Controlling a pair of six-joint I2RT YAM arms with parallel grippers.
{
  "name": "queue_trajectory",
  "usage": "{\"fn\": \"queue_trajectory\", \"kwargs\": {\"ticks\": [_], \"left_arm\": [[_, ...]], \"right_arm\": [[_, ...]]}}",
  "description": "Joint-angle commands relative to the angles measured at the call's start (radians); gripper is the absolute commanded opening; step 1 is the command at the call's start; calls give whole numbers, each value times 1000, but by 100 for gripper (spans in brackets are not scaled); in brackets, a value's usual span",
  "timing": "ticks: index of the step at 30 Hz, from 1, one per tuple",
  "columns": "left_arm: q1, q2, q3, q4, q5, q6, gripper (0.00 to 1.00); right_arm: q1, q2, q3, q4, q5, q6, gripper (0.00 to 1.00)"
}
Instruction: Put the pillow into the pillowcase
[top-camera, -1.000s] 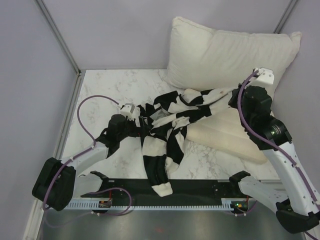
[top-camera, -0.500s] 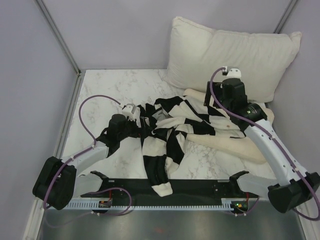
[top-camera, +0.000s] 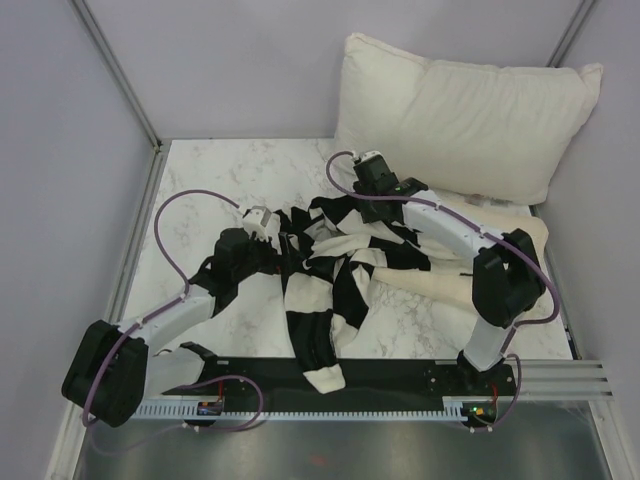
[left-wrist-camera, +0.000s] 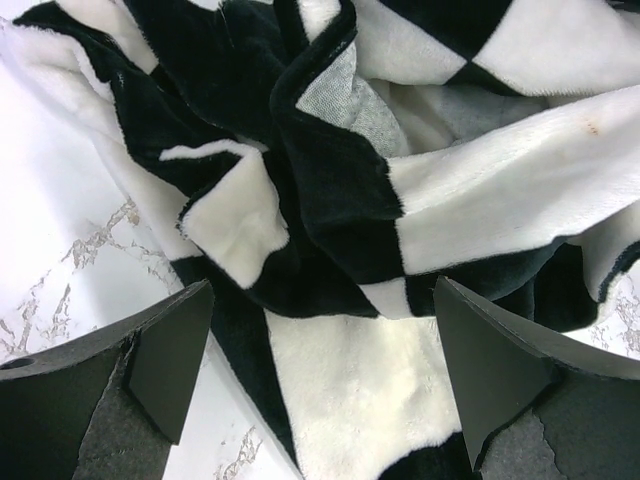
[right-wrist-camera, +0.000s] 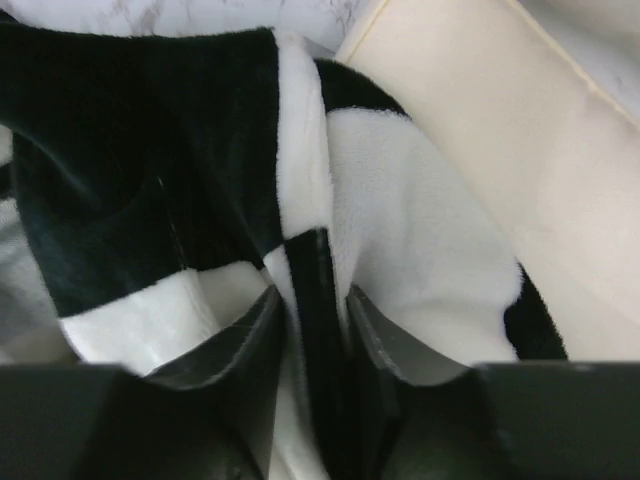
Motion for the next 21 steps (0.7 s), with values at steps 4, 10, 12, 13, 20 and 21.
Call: {"fn": "queue_trajectory", "kwargs": {"ticks": [4, 10, 12, 13, 20, 21], "left_arm": [[-4, -20, -1, 48, 25, 24, 100], [-4, 8, 4, 59, 59, 22, 100], [-4, 29, 21, 59, 94, 22, 100], [-4, 50, 27, 60, 124, 21, 100], [-5, 34, 12, 100, 169, 18, 100], [-5, 32, 9, 102, 175, 18, 100]], "right_arm": [[-3, -80, 6, -11, 69, 36, 0], [-16, -492, -42, -18, 232, 118, 0], [-20, -647, -33, -29, 261, 138, 0], [-23, -688, -25, -35, 293, 141, 0], [-26, -811, 116, -189, 405, 135, 0], [-25, -821, 116, -189, 413, 136, 0]]}}
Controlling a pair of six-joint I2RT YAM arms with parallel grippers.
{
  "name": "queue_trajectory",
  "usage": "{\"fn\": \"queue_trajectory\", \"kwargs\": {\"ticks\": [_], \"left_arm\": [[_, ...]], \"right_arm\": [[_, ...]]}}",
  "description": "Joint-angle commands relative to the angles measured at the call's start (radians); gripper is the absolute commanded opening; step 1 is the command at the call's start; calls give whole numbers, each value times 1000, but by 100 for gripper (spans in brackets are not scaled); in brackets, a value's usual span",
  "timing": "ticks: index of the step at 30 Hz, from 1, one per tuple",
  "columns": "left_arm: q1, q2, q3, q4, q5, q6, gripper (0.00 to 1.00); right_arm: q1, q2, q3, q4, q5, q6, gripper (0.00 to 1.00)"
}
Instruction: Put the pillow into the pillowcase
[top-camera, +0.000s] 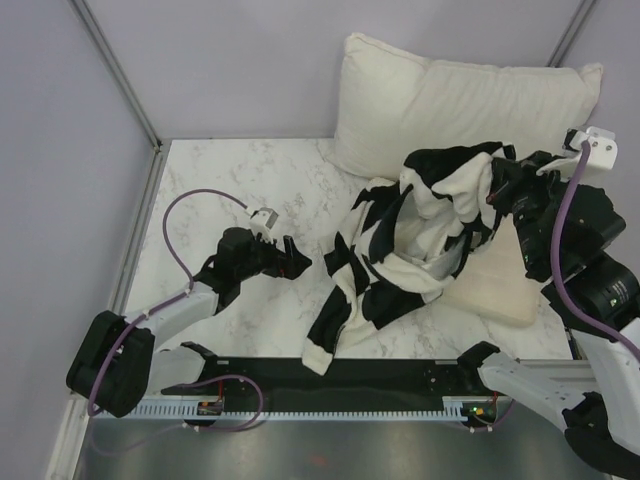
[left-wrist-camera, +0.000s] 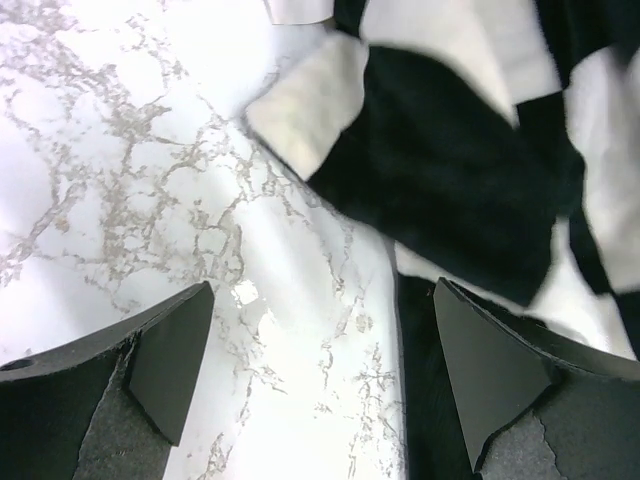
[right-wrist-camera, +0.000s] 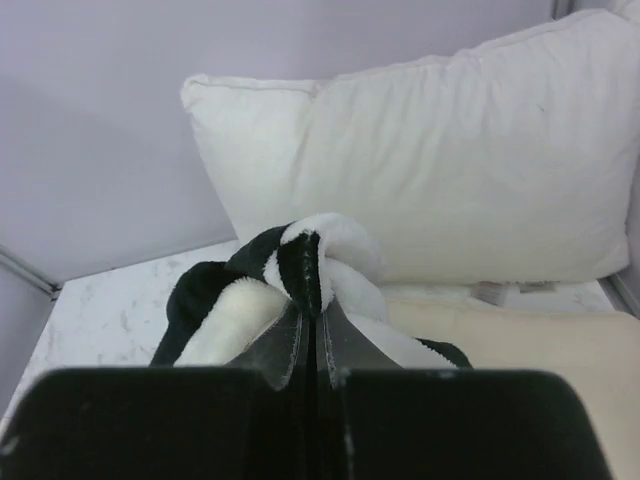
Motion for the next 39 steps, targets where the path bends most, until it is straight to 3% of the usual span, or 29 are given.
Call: {"fn": "queue_trajectory", "kwargs": {"ticks": [1, 13, 19, 29, 33, 35, 36, 38, 39], "left_arm": [[-5, -21, 8, 63, 75, 20, 100], [-8, 89, 31, 142, 204, -37, 100], [-25, 167, -41, 198, 90, -401, 99], [-173, 285, -9, 319, 41, -801, 95], [-206, 408, 76, 349, 24, -864, 78], [-220, 469, 131, 395, 32, -891, 63], [-223, 532, 149, 430, 32, -904, 45], [-220, 567, 186, 471, 24, -907, 24], [-214, 565, 205, 452, 9, -879, 6]], "right_arm": [[-4, 18, -5, -87, 107, 14, 0], [-3, 29, 7, -107, 119, 8, 0], [-6, 35, 3, -103, 131, 0, 0], [-4, 18, -40, -78, 125, 6, 0], [-6, 18, -40, -76, 115, 5, 0], [-4, 17, -37, -76, 104, 6, 0], [-4, 15, -34, -75, 101, 6, 0], [-4, 11, -31, -77, 93, 6, 0], [-4, 9, -27, -77, 89, 5, 0]]}}
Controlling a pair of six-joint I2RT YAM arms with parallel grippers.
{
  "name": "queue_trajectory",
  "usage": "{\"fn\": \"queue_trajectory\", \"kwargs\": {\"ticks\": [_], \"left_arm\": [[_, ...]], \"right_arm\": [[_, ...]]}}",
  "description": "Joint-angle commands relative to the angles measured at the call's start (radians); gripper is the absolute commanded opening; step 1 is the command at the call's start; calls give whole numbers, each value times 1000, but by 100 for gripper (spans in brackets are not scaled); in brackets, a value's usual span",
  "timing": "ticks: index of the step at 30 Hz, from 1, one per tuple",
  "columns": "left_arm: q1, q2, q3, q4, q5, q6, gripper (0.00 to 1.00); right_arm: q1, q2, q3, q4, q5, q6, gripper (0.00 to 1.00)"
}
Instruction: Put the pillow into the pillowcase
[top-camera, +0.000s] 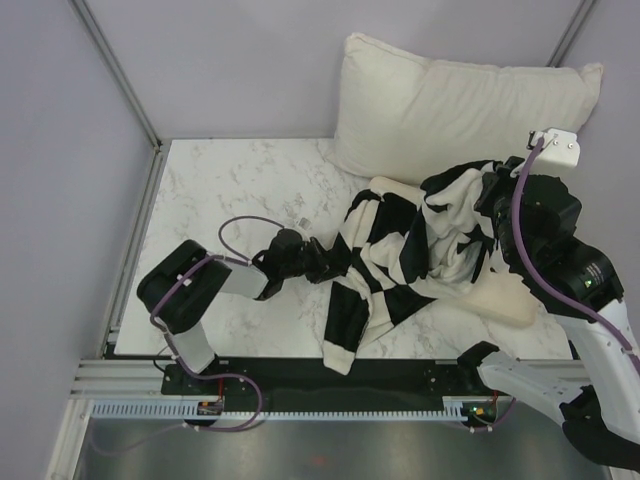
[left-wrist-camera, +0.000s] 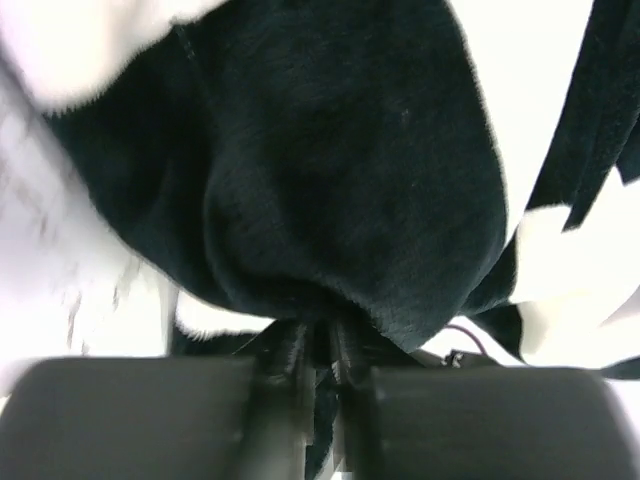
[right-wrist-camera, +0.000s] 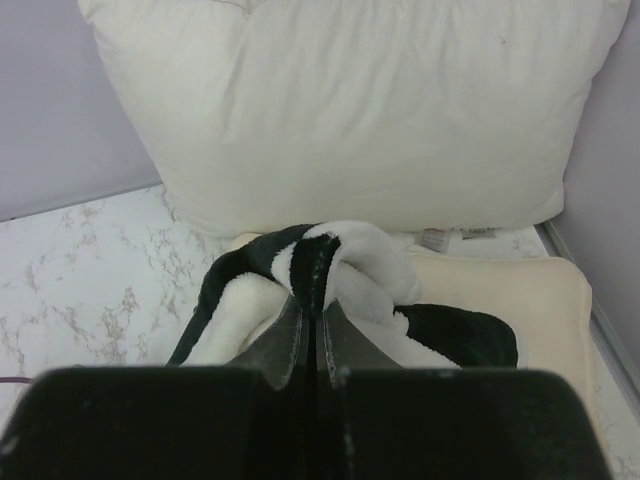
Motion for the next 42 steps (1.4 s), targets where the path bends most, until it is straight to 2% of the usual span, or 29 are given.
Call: {"fn": "queue_trajectory", "kwargs": {"ticks": [1, 2, 4, 6, 8, 9, 10, 11, 13, 16, 17, 19, 21, 23, 26, 28, 31, 35, 38, 42], "left_arm": [[7, 6, 68, 61, -44, -19, 3], [8, -20, 77, 20, -57, 13, 2], [8, -157, 96, -184, -150, 136, 2], [8, -276, 105, -348, -314, 249, 2], [11, -465, 123, -570, -481, 327, 2], [19, -522, 157, -634, -529, 407, 2], [22, -632, 178, -800, -575, 443, 2], [31, -681, 197, -867, -648, 473, 2], [71, -826, 252, -1043, -693, 549, 2], [114, -967, 316, -1186, -754, 610, 2], [117, -1048, 335, -1267, -788, 624, 2], [117, -1109, 401, -1335, -816, 647, 2], [117, -1175, 483, -1433, -857, 670, 2], [117, -1203, 545, -1508, -955, 684, 2], [116, -1211, 660, -1616, -1088, 722, 2], [116, -1167, 691, -1683, -1124, 727, 2], [116, -1090, 742, -1775, -1124, 684, 2], [116, -1146, 725, -1766, -1113, 658, 2], [116, -1217, 766, -1768, -1104, 691, 2], [116, -1252, 935, -1829, -1075, 724, 2]], "right_arm": [[-3, -22, 17, 45, -7, -1, 0], [-3, -23, 20, 41, -7, -2, 0], [-3, -29, 20, 31, 1, -7, 0], [-3, -39, 7, 30, 3, 1, 0], [-3, -45, -3, 28, -6, 5, 0], [-2, -48, -11, 28, -14, 11, 0], [-2, -48, -13, 28, -26, 12, 0], [-3, -48, -16, 28, -34, 13, 0], [-3, -49, -19, 27, -55, 15, 0], [-2, -71, -17, 19, -114, 19, 0], [-2, -81, -17, 19, -169, 19, 0], [-3, -114, -11, 22, -255, 13, 0], [-3, -152, -2, 45, -419, 18, 0], [-2, -190, 0, 65, -552, 53, 0], [-3, -197, 7, 71, -643, 125, 0], [-3, -177, -11, 70, -681, 154, 0], [-3, -146, -107, 105, -737, 197, 0], [-3, -180, -218, 191, -801, 228, 0], [-3, -201, -197, 167, -836, 205, 0], [-2, -235, -120, 61, -882, 194, 0]]}}
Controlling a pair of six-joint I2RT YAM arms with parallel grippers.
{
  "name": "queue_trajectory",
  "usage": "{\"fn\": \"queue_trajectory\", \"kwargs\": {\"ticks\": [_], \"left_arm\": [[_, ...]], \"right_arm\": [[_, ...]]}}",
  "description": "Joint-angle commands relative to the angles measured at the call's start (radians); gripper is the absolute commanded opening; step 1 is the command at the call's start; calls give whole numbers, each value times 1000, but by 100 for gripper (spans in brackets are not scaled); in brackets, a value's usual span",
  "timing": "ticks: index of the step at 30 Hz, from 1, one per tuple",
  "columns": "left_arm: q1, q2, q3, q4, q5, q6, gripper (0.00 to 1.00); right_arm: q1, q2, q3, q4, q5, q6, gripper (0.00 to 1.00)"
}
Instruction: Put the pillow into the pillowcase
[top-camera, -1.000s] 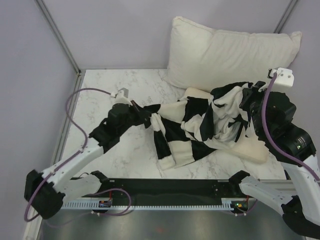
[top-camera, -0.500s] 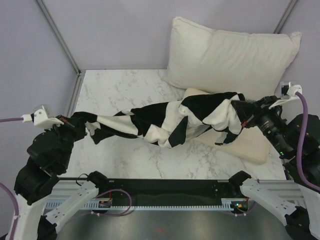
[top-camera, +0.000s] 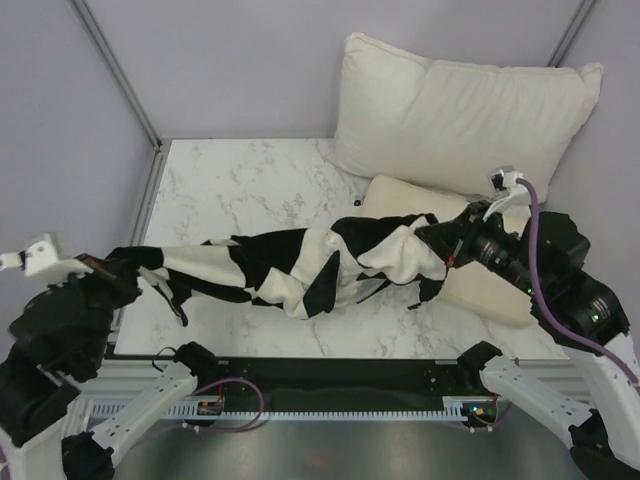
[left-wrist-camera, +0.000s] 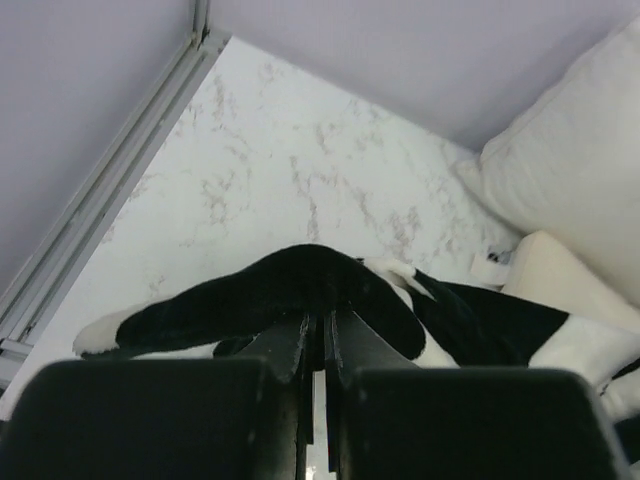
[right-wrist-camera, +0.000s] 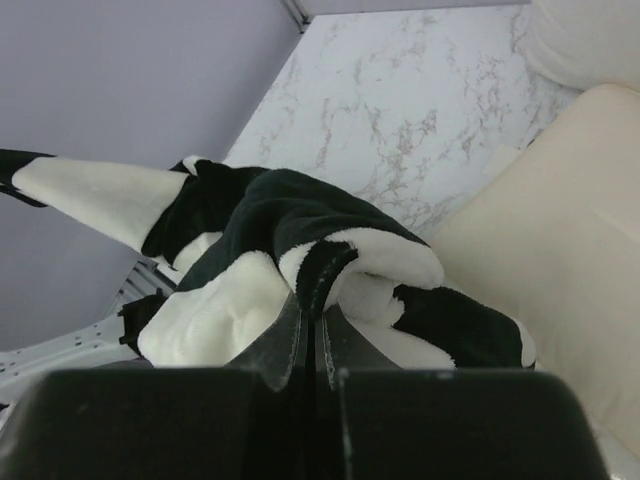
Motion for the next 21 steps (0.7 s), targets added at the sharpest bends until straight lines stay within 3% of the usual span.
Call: {"fn": "queue_trajectory", "kwargs": {"ticks": [1, 4, 8, 13, 15, 16, 17, 19, 21], "left_arm": [[3, -31, 175, -47, -45, 49, 2], [0, 41, 245, -162, -65, 24, 2], [-37, 102, 78, -125, -1, 6, 2], [-38, 228, -87, 35, 34, 7, 3], [-3, 275, -136, 101, 88, 36, 4], [27, 330, -147, 156, 191, 71, 2], [117, 363, -163, 181, 258, 87, 2], [207, 403, -188, 249, 402, 128, 2], [288, 403, -228, 284, 424, 148, 2]], "right_arm": [[-1, -71, 115, -8, -62, 9, 0], [-2, -103, 117, -60, -65, 27, 0], [-2, -105, -25, -46, -33, 42, 0], [-2, -21, -214, 41, 115, 21, 0], [-2, 15, -260, 50, 195, -7, 0], [0, 50, -280, 52, 288, -14, 0], [-1, 64, -286, 52, 328, -20, 2], [-2, 98, -297, 50, 418, -40, 14], [-2, 107, -305, 49, 455, -48, 45]]}}
